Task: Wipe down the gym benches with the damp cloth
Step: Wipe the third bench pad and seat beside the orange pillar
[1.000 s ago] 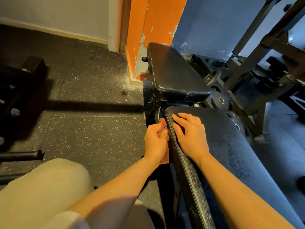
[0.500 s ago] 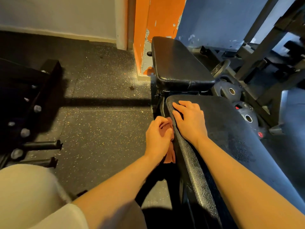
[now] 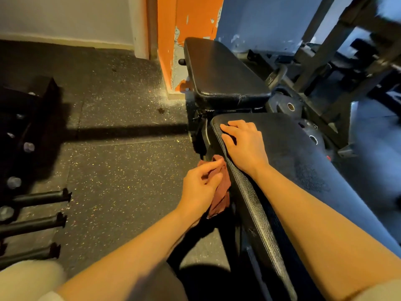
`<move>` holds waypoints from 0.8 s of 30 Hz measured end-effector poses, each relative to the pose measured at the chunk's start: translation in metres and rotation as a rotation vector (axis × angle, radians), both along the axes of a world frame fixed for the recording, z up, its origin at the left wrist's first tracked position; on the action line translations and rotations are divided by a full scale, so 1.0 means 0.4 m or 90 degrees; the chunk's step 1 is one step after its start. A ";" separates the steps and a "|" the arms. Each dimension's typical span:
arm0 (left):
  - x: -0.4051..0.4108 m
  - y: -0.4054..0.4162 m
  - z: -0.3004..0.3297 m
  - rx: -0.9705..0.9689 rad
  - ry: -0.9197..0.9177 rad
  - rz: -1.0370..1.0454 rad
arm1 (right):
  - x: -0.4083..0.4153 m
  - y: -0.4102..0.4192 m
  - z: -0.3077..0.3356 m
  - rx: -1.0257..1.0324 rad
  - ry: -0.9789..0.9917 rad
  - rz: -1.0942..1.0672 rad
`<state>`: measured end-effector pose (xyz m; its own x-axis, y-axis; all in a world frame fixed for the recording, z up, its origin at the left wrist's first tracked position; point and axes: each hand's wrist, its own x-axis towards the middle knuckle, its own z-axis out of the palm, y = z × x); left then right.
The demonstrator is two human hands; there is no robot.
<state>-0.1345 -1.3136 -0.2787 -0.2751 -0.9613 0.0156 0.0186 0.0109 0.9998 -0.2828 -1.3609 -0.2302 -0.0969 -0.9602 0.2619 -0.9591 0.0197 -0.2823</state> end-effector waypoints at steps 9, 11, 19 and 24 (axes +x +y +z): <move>-0.019 -0.073 0.008 0.148 0.136 0.090 | 0.033 0.276 0.097 -0.132 -0.068 -0.063; -0.038 -0.048 0.023 0.135 0.161 0.098 | 0.011 0.350 0.085 -0.101 -0.032 -0.109; -0.003 0.060 -0.017 0.060 0.116 -0.041 | -0.006 0.385 -0.004 -0.068 0.041 -0.190; 0.004 -0.035 0.017 0.068 0.144 0.081 | -0.002 0.388 0.001 -0.058 0.042 -0.191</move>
